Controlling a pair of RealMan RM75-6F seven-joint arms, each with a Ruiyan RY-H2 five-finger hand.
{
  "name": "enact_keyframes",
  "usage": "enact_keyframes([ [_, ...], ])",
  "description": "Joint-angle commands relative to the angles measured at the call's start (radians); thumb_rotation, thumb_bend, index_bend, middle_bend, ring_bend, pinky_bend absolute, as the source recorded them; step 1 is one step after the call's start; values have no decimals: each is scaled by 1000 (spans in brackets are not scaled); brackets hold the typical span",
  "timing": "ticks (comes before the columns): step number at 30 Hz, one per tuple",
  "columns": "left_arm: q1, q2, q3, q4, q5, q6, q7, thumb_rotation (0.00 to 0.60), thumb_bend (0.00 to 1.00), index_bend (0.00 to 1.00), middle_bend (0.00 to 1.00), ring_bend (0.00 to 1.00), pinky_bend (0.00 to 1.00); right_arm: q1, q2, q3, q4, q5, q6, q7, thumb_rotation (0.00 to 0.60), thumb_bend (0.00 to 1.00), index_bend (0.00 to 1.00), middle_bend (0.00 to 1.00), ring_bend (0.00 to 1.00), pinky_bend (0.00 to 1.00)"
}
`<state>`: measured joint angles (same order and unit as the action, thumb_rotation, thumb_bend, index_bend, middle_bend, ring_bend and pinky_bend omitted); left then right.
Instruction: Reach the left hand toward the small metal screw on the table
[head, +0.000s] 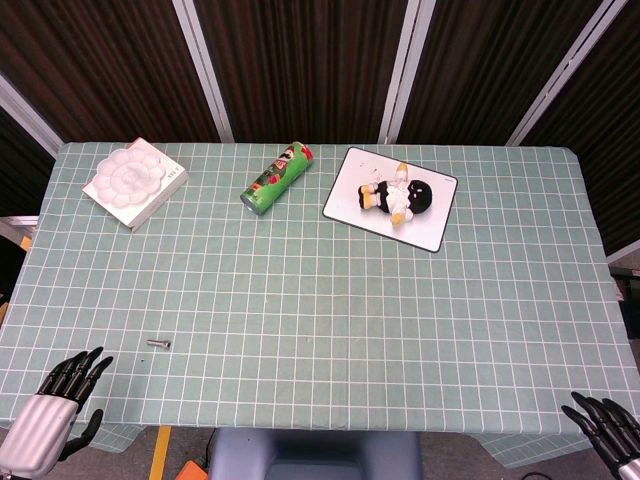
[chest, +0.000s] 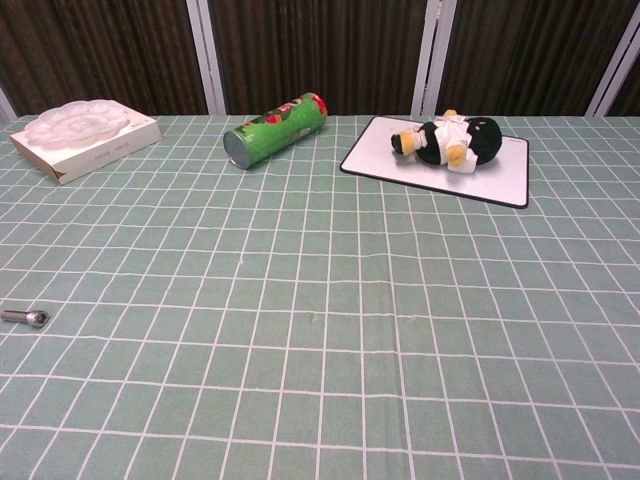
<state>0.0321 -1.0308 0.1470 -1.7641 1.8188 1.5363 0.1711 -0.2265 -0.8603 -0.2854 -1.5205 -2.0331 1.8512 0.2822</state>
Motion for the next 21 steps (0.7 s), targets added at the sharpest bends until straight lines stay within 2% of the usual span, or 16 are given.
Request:
enact_keyframes([
  [1, 1, -3, 0, 0, 5, 6, -2, 600, 500, 0, 0, 0, 132, -2, 0, -3, 5, -9, 6, 0, 600, 179, 0, 0, 0, 0],
  [6, -12, -43, -10, 25, 29, 8, -10, 600, 485, 0, 4, 4, 169, -1, -4, -5, 15, -19, 10, 2, 600, 179, 0, 0, 0, 0],
  [7, -16, -58, -16, 37, 26, 4, -10, 600, 480, 0, 18, 23, 203, 1, -6, -3, 15, -18, 8, 0, 600, 179, 0, 0, 0, 0],
  [9, -32, -106, -37, 71, 8, -17, -7, 600, 471, 0, 116, 144, 388, 4, -15, 3, 12, -16, 3, -9, 600, 180, 0, 0, 0, 0],
  [10, -42, -129, -49, 88, -4, -30, -4, 600, 467, 0, 208, 258, 534, 5, -19, 6, 9, -16, 0, -18, 600, 180, 0, 0, 0, 0],
  [11, -57, -159, -66, 110, -24, -53, 1, 600, 465, 0, 336, 407, 704, 7, -27, 9, 4, -19, -7, -35, 600, 180, 0, 0, 0, 0],
  [12, -69, -180, -77, 125, -41, -74, 4, 600, 465, 1, 459, 536, 828, 9, -33, 11, 0, -25, -12, -50, 600, 180, 0, 0, 0, 0],
  [14, -97, -221, -97, 155, -78, -125, 9, 600, 467, 25, 660, 723, 967, 13, -50, 16, -11, -38, -29, -91, 600, 179, 0, 0, 0, 0],
  [18, -132, -304, -140, 230, -126, -158, 19, 600, 466, 155, 929, 952, 1000, 24, -76, 21, -28, -47, -77, -158, 600, 180, 0, 0, 0, 0],
  [21, -148, -379, -172, 307, -137, -131, -4, 600, 467, 281, 998, 1000, 1000, 43, -77, 15, -47, -40, -129, -165, 600, 179, 0, 0, 0, 0],
])
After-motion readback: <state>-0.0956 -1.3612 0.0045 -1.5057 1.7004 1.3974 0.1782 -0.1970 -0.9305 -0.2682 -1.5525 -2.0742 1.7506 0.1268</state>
